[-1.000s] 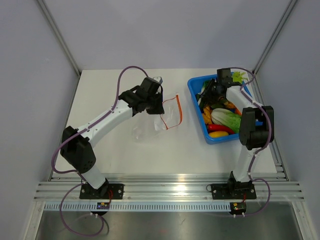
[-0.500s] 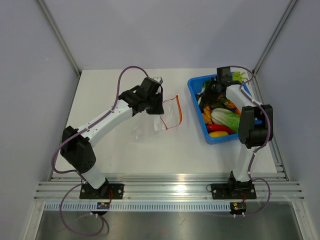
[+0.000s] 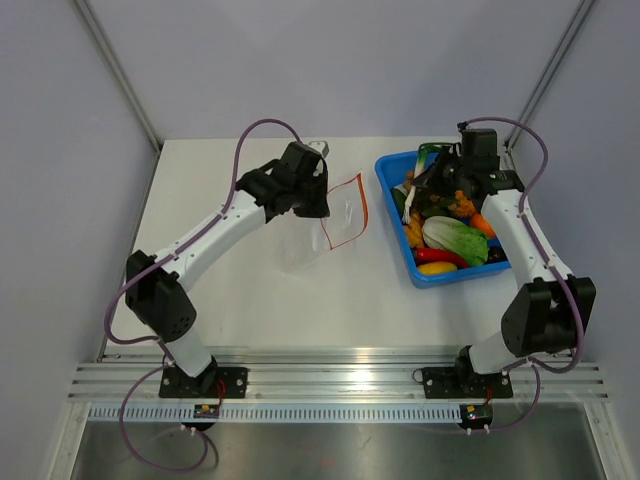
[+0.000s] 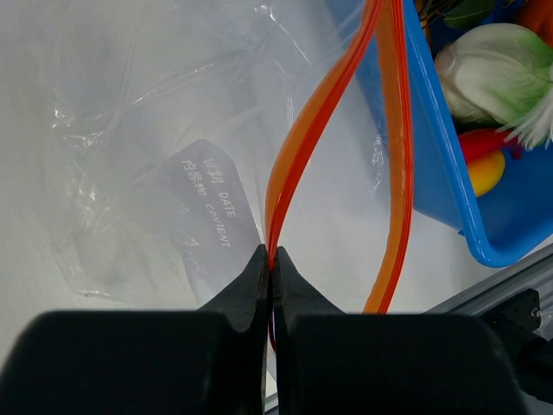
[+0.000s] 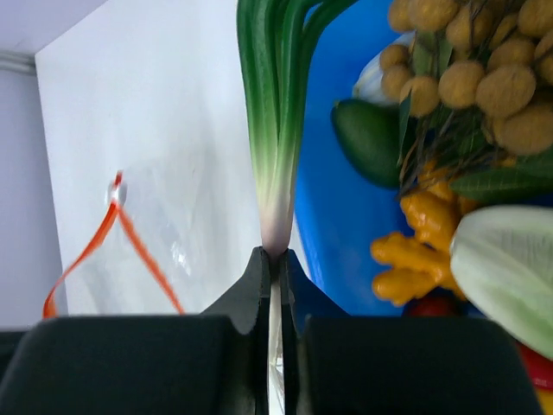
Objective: Place the food in the zip-top bag and seal the zipper
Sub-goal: Pick up the fake vegetable from the bin, then place the fake vegetable in the bin.
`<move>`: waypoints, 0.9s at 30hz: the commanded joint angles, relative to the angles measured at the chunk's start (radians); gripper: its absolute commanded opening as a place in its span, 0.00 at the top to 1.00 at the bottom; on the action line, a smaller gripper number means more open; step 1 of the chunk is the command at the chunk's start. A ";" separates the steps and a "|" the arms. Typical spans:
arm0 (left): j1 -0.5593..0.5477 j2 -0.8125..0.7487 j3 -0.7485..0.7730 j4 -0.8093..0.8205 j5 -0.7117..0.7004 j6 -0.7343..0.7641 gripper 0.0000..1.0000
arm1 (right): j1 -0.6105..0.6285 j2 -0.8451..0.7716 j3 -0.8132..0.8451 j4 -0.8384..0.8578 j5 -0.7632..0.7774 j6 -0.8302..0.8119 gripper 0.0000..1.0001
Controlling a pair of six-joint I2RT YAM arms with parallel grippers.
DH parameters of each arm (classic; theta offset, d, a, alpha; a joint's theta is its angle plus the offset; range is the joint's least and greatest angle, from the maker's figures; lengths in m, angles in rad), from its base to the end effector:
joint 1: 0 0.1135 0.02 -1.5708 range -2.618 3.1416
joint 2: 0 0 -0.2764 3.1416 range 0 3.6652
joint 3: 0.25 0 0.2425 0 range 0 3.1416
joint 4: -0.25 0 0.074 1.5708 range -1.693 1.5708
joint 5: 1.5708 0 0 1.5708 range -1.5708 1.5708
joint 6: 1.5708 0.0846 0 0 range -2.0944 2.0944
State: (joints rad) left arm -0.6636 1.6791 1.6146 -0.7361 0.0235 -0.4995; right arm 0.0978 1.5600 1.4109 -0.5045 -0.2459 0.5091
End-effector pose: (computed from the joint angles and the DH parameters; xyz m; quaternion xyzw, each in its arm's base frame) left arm 0.3128 -0.2471 0.3192 0.0804 0.9232 -0.2154 0.3079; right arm 0.3783 0.0578 0.3194 0.1286 0.8822 0.2362 0.3864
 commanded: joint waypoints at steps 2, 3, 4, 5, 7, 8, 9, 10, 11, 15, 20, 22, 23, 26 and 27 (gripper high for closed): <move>0.013 0.022 0.065 0.007 0.007 0.019 1.00 | 0.003 -0.162 -0.058 -0.097 -0.115 -0.067 1.00; 0.015 0.027 0.070 0.006 0.009 0.018 1.00 | 0.011 -0.179 -0.058 -0.118 -0.113 -0.079 1.00; 0.016 0.031 0.074 0.007 0.012 0.019 1.00 | 0.019 -0.198 -0.059 -0.156 -0.109 -0.104 1.00; 0.016 0.043 0.083 0.009 0.016 0.018 1.00 | 0.022 -0.215 -0.058 -0.175 -0.108 -0.113 1.00; 0.018 0.060 0.097 0.006 0.023 0.015 1.00 | 0.023 -0.261 -0.059 -0.216 -0.113 -0.133 1.00; 0.018 0.073 0.109 0.006 0.032 0.013 1.00 | 0.023 -0.274 -0.056 -0.230 -0.118 -0.141 1.00; 0.019 0.079 0.116 0.003 0.033 0.012 1.00 | 0.023 -0.296 -0.052 -0.245 -0.124 -0.145 1.00; 0.019 0.082 0.120 0.003 0.035 0.009 1.00 | 0.028 -0.304 -0.047 -0.271 -0.139 -0.155 1.00; 0.019 0.085 0.125 0.006 0.041 0.009 1.00 | 0.034 -0.313 -0.041 -0.285 -0.147 -0.158 1.00; 0.021 0.096 0.136 0.006 0.044 -0.002 1.00 | 0.108 -0.345 -0.029 -0.344 -0.122 -0.155 1.00; 0.024 0.093 0.126 0.014 0.062 -0.010 1.00 | 0.227 -0.367 -0.033 -0.284 -0.018 -0.057 1.00; 0.025 0.088 0.122 0.021 0.078 -0.017 1.00 | 0.275 -0.371 -0.046 -0.203 0.052 0.017 1.00; 0.025 0.087 0.120 0.023 0.091 -0.019 1.00 | 0.287 -0.374 -0.061 -0.172 0.068 0.037 1.00; 0.027 0.074 0.120 0.021 0.099 -0.033 1.00 | 0.336 -0.382 -0.093 -0.080 0.189 0.121 1.00; 0.025 0.074 0.123 0.020 0.099 -0.037 1.00 | 0.342 -0.377 -0.096 -0.072 0.270 0.167 1.00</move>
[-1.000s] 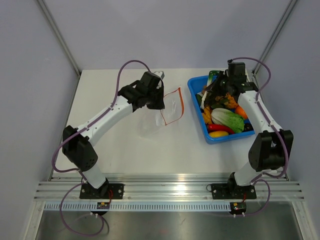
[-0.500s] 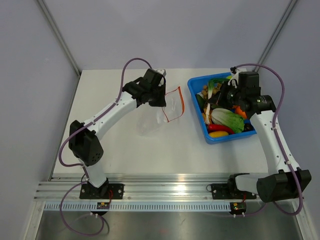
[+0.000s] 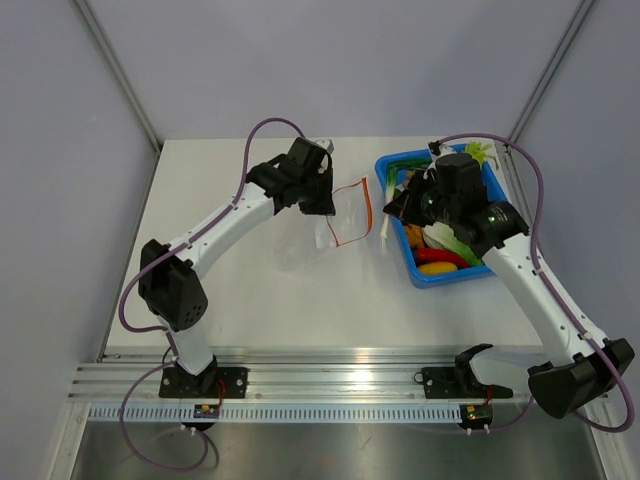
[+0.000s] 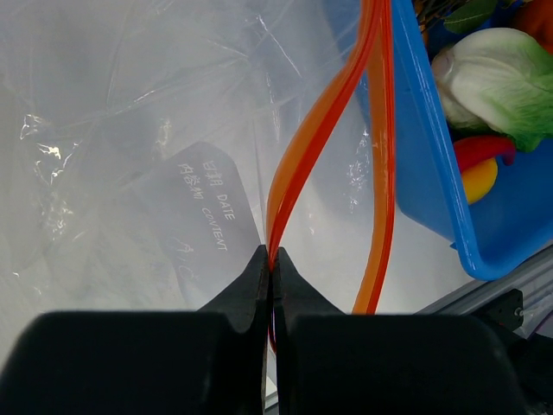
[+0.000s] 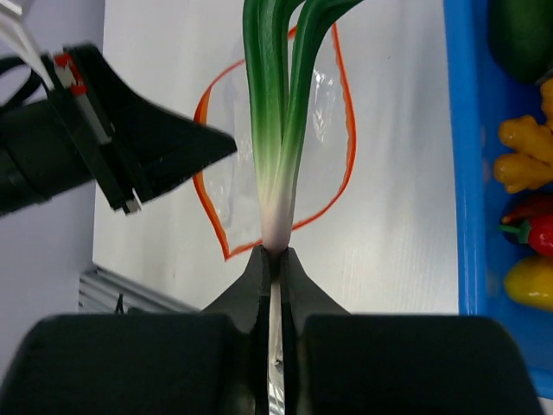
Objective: Place the food in the zip-top bag and seal the zipper
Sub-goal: Place the fake vegetable in the bin.
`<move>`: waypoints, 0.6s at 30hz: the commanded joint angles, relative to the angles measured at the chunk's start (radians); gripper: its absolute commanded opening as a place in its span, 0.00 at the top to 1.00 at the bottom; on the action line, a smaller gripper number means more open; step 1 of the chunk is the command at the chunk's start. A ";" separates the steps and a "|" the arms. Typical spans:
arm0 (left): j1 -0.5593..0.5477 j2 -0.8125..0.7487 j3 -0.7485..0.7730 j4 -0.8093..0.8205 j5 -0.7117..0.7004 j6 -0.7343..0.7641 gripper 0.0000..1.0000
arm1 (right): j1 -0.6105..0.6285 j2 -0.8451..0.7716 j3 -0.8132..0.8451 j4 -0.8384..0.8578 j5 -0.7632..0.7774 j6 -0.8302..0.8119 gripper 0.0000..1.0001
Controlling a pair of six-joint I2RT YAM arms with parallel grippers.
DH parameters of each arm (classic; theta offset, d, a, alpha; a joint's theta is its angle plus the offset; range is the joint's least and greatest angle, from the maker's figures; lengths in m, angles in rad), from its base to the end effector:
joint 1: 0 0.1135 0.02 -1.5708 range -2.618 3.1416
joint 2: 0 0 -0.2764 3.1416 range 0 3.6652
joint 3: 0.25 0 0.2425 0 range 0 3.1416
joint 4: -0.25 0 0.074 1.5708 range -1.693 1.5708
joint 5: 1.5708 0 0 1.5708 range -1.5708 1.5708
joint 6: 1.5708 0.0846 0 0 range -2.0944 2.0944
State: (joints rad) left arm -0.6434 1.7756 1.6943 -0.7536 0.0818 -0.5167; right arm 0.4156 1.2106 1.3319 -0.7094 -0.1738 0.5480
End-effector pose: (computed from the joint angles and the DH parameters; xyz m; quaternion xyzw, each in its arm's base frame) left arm 0.3331 -0.2584 0.3075 0.0737 0.9295 -0.2289 0.2797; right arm 0.2498 0.1262 0.3729 0.0173 0.8792 0.2856 0.3811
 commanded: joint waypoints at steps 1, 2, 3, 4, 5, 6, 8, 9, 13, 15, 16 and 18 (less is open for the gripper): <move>0.007 -0.022 0.047 0.031 0.048 -0.031 1.00 | 0.046 -0.025 -0.019 0.146 0.229 0.145 1.00; 0.007 -0.024 0.047 0.031 0.064 -0.037 1.00 | 0.057 -0.014 -0.025 0.155 0.256 0.161 1.00; 0.007 -0.027 0.044 0.030 0.070 -0.042 1.00 | 0.069 -0.010 -0.028 0.160 0.319 0.190 1.00; 0.007 -0.030 0.041 0.034 0.082 -0.052 1.00 | 0.104 0.001 -0.025 0.168 0.356 0.208 1.00; 0.007 -0.036 0.035 0.039 0.088 -0.058 1.00 | 0.121 0.026 -0.020 0.163 0.396 0.225 1.00; 0.007 -0.039 0.033 0.043 0.093 -0.065 1.00 | 0.143 0.041 -0.014 0.159 0.469 0.260 1.00; 0.007 -0.048 0.030 0.045 0.101 -0.069 1.00 | 0.195 0.084 0.009 0.137 0.529 0.289 1.00; 0.007 -0.051 0.028 0.048 0.102 -0.072 1.00 | 0.213 0.098 0.015 0.134 0.600 0.315 1.00; 0.007 -0.061 0.025 0.050 0.101 -0.074 1.00 | 0.270 0.170 0.073 0.085 0.706 0.357 1.00; 0.007 -0.065 0.019 0.050 0.105 -0.072 1.00 | 0.282 0.196 0.075 0.097 0.732 0.378 1.00; 0.005 -0.067 0.016 0.051 0.113 -0.072 1.00 | 0.287 0.199 0.070 0.103 0.746 0.383 1.00; 0.007 -0.071 0.008 0.060 0.118 -0.074 1.00 | 0.301 0.217 0.069 0.119 0.779 0.395 1.00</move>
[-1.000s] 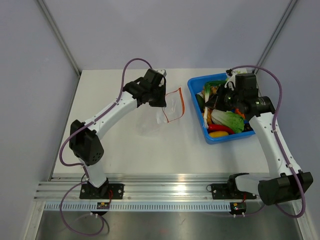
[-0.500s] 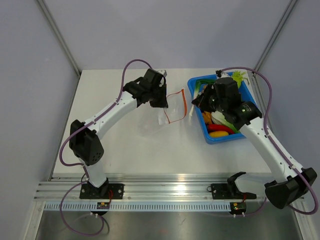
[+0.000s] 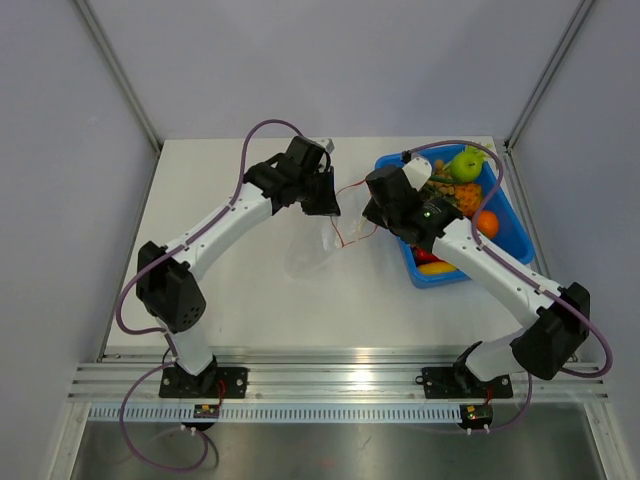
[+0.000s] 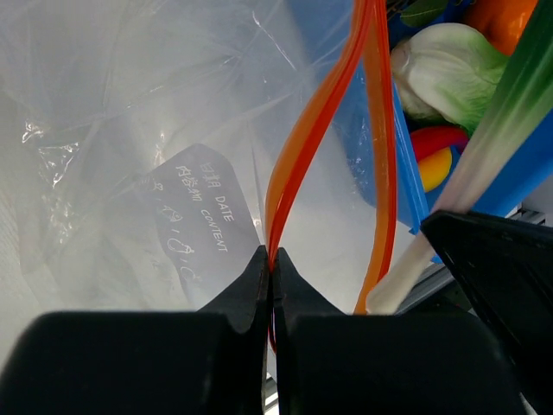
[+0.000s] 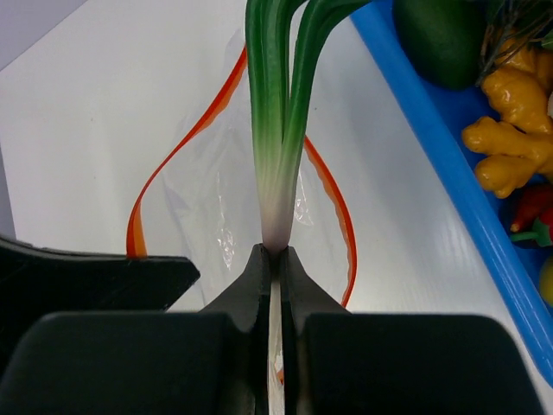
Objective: Place the food in the zip-top bag and seal the zipper
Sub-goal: Place the fake vegetable in the bin.
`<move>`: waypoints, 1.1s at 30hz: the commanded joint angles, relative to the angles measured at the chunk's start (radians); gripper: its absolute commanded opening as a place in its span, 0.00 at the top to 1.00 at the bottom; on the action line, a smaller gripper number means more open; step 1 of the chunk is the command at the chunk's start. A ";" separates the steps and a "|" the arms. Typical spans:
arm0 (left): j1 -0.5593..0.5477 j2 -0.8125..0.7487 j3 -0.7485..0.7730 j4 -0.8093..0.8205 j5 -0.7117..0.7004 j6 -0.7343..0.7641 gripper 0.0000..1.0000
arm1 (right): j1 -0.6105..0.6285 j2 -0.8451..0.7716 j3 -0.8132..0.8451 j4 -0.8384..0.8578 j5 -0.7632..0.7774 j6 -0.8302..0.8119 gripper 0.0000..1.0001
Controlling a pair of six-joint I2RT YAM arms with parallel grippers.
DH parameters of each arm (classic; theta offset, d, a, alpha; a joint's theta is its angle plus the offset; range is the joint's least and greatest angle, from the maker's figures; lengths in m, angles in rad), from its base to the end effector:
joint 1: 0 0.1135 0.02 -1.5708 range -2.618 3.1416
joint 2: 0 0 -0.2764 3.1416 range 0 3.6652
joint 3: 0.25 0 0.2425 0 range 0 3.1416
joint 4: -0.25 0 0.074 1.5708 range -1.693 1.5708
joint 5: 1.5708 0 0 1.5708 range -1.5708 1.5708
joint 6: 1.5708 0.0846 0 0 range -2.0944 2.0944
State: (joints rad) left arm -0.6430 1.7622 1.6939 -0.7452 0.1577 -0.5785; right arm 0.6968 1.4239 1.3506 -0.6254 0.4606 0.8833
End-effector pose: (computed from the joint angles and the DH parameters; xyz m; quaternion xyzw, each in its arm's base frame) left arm 0.3276 -0.2621 0.3142 0.0590 0.9249 -0.2713 0.2599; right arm 0.2795 0.1848 0.3332 0.1782 0.8697 0.1465 0.4364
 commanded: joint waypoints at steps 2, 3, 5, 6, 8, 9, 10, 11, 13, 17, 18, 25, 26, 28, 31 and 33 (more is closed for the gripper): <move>0.006 -0.064 0.000 0.059 0.049 -0.015 1.00 | 0.027 0.029 0.056 0.038 0.158 0.062 1.00; 0.008 -0.063 0.001 0.064 0.052 -0.015 1.00 | 0.036 0.036 0.059 0.033 0.171 0.060 1.00; 0.009 -0.053 0.007 0.067 0.063 -0.015 1.00 | 0.040 0.055 0.065 0.024 0.185 0.068 1.00; 0.009 -0.050 0.009 0.066 0.068 -0.011 1.00 | 0.040 0.055 0.064 0.026 0.188 0.068 1.00; 0.009 -0.041 0.007 0.064 0.075 -0.009 1.00 | 0.041 0.052 0.058 0.030 0.199 0.069 1.00; 0.009 -0.040 0.006 0.067 0.080 -0.011 1.00 | 0.040 0.049 0.058 0.039 0.213 0.060 1.00; 0.009 -0.037 0.004 0.069 0.092 -0.014 1.00 | 0.040 0.053 0.062 0.042 0.214 0.052 1.00; 0.009 -0.033 0.001 0.075 0.100 -0.018 1.00 | 0.040 0.058 0.067 0.046 0.217 0.048 1.00; 0.009 -0.029 0.003 0.102 0.130 -0.037 1.00 | 0.040 0.072 0.079 0.030 0.213 0.043 1.00; 0.009 -0.004 0.036 0.121 0.170 -0.061 1.00 | 0.040 0.086 0.070 0.036 0.175 0.034 1.00; 0.009 0.009 0.056 0.121 0.175 -0.063 1.00 | 0.040 0.084 0.061 0.039 0.168 0.031 1.00; 0.008 0.075 0.139 0.125 0.223 -0.073 1.00 | 0.040 0.060 0.028 0.043 0.113 -0.050 1.00; 0.008 0.079 0.142 0.133 0.227 -0.075 1.00 | 0.040 0.060 0.031 0.035 0.093 -0.078 1.00; 0.008 0.089 0.151 0.135 0.232 -0.077 1.00 | 0.040 0.064 0.041 0.000 0.078 -0.101 1.00; 0.008 0.106 0.162 0.133 0.235 -0.078 1.00 | 0.040 0.058 0.041 -0.031 0.053 -0.138 1.00; 0.008 0.111 0.165 0.133 0.240 -0.080 1.00 | 0.040 0.056 0.038 -0.037 0.032 -0.161 1.00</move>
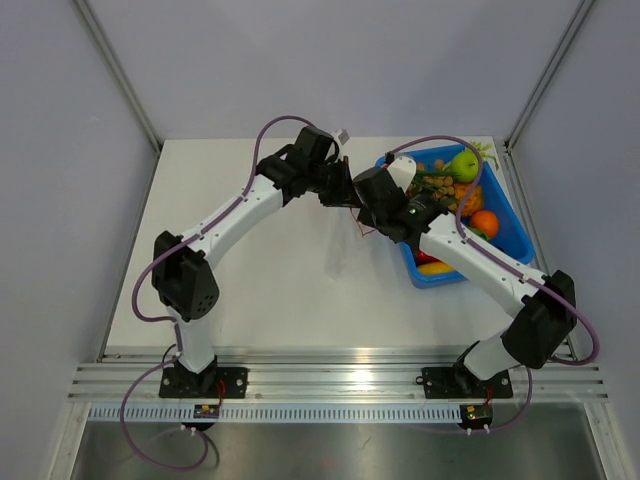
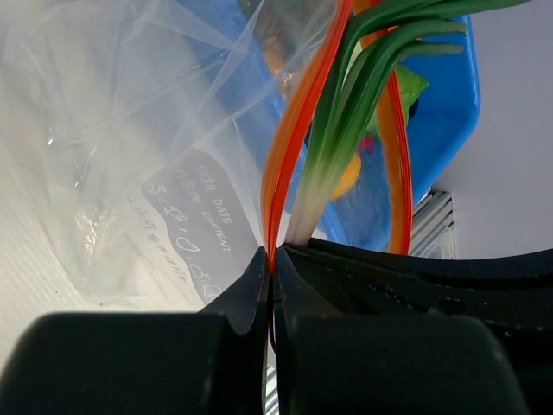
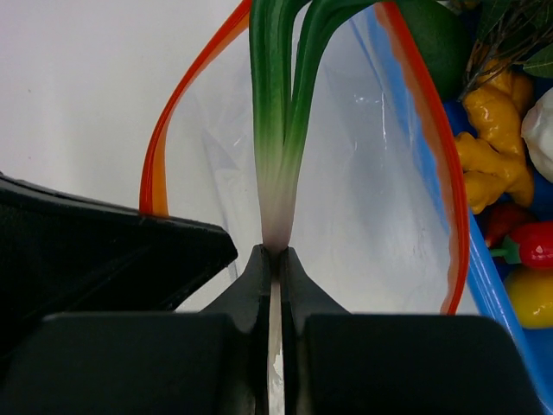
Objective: Place the food in the zip-top bag and seal the zipper
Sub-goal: Place the fake vegetable in the bin.
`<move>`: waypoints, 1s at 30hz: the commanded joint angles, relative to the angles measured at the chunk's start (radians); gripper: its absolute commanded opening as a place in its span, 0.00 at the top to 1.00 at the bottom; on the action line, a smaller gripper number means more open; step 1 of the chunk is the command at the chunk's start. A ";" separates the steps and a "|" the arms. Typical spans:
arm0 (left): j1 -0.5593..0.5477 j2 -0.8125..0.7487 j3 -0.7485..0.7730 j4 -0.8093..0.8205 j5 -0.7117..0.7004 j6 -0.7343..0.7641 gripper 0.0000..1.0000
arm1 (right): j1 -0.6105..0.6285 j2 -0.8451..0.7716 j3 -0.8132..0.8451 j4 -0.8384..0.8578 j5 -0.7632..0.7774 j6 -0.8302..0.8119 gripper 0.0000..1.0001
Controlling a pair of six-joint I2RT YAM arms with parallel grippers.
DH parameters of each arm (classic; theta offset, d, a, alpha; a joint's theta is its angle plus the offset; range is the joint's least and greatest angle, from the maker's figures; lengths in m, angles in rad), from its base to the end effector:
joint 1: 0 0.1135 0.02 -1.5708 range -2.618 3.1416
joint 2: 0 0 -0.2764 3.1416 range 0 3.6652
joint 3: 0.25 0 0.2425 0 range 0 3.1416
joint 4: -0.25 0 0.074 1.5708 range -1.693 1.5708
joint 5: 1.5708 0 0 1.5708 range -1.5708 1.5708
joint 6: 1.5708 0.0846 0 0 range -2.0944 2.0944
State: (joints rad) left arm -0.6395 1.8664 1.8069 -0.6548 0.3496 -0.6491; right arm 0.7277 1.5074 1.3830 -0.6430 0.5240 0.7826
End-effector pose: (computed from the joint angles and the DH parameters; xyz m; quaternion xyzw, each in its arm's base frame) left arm 0.3475 -0.2946 0.3233 0.0679 0.8962 -0.3721 0.2319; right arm 0.2888 0.2006 0.3175 0.1256 0.8859 0.0852 0.4384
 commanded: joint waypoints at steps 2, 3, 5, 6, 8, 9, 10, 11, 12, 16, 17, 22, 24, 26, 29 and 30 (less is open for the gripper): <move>0.004 0.011 0.051 0.044 0.049 -0.014 1.00 | 0.009 -0.032 0.005 -0.029 -0.050 -0.068 0.96; 0.004 0.011 0.051 0.046 0.051 -0.015 1.00 | 0.010 -0.035 0.002 -0.029 -0.059 -0.075 0.85; 0.004 0.010 0.049 0.050 0.051 -0.015 1.00 | 0.009 -0.049 0.002 -0.029 -0.064 -0.088 0.71; 0.006 0.008 0.048 0.052 0.051 -0.015 1.00 | 0.009 -0.055 0.001 -0.026 -0.062 -0.092 0.64; 0.006 0.007 0.046 0.055 0.049 -0.014 1.00 | 0.009 -0.081 0.001 -0.018 -0.064 -0.112 0.48; 0.006 0.008 0.045 0.055 0.051 -0.014 1.00 | 0.009 -0.091 0.005 -0.015 -0.064 -0.118 0.45; 0.006 0.007 0.042 0.055 0.049 -0.014 1.00 | 0.009 -0.108 0.008 -0.015 -0.064 -0.124 0.44; 0.006 0.005 0.043 0.055 0.048 -0.012 1.00 | 0.009 -0.118 0.013 -0.018 -0.058 -0.135 0.44; 0.008 0.001 0.040 0.055 0.043 -0.011 1.00 | 0.009 -0.125 0.024 -0.023 -0.052 -0.138 0.44; 0.008 -0.006 0.034 0.055 0.040 -0.007 1.00 | 0.007 -0.182 0.037 -0.033 -0.003 -0.149 0.45; 0.008 -0.009 0.032 0.055 0.038 -0.007 1.00 | 0.009 -0.191 0.036 -0.041 0.011 -0.149 0.45; 0.009 -0.026 0.011 0.063 0.040 -0.006 1.00 | -0.165 -0.243 -0.015 -0.092 -0.063 -0.122 0.46; 0.009 -0.030 0.002 0.067 0.042 -0.006 1.00 | -0.244 -0.263 -0.079 -0.084 -0.172 -0.106 0.45; 0.009 -0.035 -0.009 0.070 0.042 -0.006 1.00 | -0.345 -0.294 -0.142 -0.070 -0.257 -0.080 0.39; 0.008 -0.035 -0.011 0.078 0.042 -0.007 1.00 | -0.462 -0.296 -0.194 -0.044 -0.400 -0.046 0.31; 0.008 -0.032 -0.011 0.078 0.042 -0.009 1.00 | -0.485 -0.285 -0.232 -0.031 -0.442 -0.034 0.32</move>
State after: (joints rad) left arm -0.6357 1.8805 1.8000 -0.6319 0.3634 -0.6556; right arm 0.3004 1.2259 1.2083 -0.7013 0.2714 0.6991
